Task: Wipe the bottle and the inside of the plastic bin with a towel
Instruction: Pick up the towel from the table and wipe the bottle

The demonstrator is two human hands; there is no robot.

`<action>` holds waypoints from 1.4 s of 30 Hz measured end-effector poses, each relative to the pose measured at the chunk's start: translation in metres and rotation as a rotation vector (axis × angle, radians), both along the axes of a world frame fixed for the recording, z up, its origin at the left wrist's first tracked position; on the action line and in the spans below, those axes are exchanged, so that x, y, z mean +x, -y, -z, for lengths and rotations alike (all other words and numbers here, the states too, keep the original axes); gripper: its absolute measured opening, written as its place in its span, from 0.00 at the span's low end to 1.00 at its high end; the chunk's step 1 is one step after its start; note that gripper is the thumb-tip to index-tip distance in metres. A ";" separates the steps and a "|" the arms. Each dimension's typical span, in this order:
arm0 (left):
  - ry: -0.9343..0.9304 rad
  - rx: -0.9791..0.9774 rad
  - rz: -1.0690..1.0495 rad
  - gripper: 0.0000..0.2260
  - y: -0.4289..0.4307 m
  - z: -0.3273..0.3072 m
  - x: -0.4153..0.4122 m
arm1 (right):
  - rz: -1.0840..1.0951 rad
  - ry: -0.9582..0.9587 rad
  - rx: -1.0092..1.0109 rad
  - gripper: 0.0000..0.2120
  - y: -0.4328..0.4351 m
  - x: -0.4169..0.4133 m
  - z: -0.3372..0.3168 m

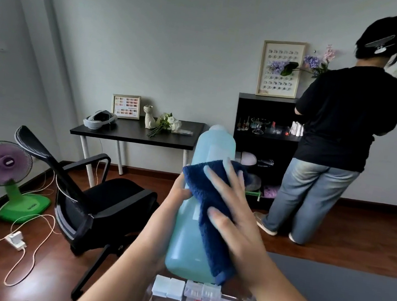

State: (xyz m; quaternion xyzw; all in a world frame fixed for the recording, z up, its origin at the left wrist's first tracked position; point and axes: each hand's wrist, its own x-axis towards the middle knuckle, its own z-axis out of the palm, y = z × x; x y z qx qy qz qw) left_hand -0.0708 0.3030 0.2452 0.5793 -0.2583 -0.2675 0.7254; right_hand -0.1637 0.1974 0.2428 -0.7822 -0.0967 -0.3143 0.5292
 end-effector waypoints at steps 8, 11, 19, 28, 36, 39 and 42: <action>-0.004 -0.384 0.055 0.35 -0.001 0.000 -0.033 | -0.412 -0.081 0.789 0.25 0.014 0.023 -0.022; -0.016 -0.348 -0.051 0.31 0.000 -0.009 -0.022 | -0.372 -0.031 0.639 0.29 -0.001 -0.004 0.003; 0.036 -0.266 0.086 0.22 -0.009 0.003 -0.022 | -0.031 -0.034 0.051 0.27 -0.001 0.001 -0.002; -0.005 -0.386 0.033 0.26 0.001 -0.006 -0.025 | -0.066 -0.095 0.189 0.30 0.020 0.032 -0.043; -0.230 -0.410 -0.106 0.28 -0.002 -0.024 -0.006 | 0.083 0.241 -0.165 0.23 -0.011 -0.002 0.022; -0.366 -0.435 -0.038 0.33 0.004 -0.027 -0.012 | 0.054 0.345 0.142 0.25 -0.015 0.004 0.031; -0.373 -0.431 0.011 0.30 0.007 -0.028 -0.012 | -0.073 0.341 0.428 0.28 -0.026 0.007 0.030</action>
